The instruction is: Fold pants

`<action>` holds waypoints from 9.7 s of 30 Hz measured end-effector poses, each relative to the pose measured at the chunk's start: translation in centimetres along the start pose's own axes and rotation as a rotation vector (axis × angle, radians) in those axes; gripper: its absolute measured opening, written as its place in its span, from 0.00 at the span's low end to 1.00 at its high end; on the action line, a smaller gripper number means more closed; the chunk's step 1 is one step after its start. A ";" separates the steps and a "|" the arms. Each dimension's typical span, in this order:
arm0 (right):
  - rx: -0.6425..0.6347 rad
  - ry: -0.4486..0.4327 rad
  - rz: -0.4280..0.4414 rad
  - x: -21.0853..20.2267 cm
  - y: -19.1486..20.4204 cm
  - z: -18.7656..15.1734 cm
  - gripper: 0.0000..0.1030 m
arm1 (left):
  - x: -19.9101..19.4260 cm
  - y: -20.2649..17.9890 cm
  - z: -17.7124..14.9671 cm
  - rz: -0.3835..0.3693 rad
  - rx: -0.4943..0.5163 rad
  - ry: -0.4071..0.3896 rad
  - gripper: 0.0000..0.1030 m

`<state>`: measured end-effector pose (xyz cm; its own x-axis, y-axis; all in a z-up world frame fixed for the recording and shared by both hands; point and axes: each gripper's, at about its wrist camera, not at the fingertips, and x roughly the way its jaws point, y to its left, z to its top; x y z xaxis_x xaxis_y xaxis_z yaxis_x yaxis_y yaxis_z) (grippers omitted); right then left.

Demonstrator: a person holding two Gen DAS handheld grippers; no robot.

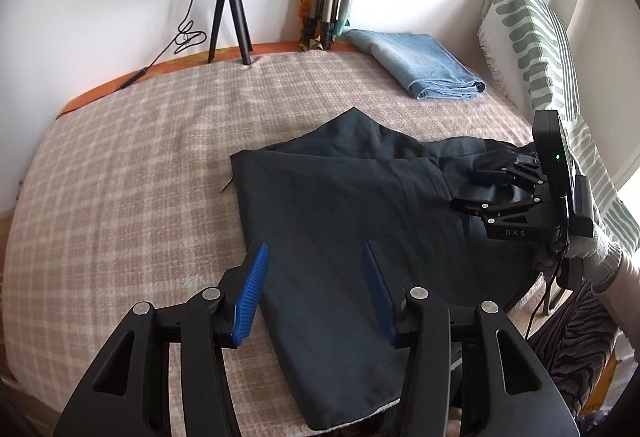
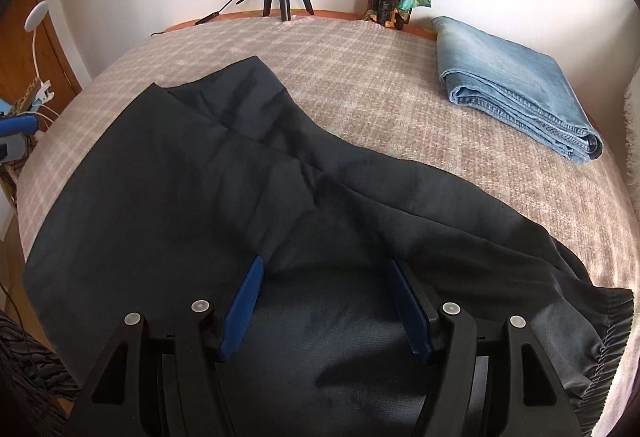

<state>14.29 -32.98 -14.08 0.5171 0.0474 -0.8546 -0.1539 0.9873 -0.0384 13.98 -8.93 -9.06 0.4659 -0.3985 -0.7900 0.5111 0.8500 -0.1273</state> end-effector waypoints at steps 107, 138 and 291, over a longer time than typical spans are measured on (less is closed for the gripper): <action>0.714 -0.064 0.241 -7.7 -26.6 -1.3 0.00 | 10.4 -31.7 3.7 -0.671 0.145 0.005 0.01; 0.246 -0.156 0.177 -11.2 -14.5 4.4 0.57 | 6.7 -14.0 -3.9 -0.478 -0.141 0.096 0.34; 0.581 -0.130 0.382 -3.8 -22.8 -8.8 0.67 | 15.3 -14.4 3.7 -0.342 -0.103 0.139 0.22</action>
<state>8.41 -56.97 -14.49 0.6186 0.3887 -0.6828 0.1104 0.8174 0.5654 16.44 -28.60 -17.09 0.1750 -0.6207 -0.7643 0.5417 0.7089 -0.4517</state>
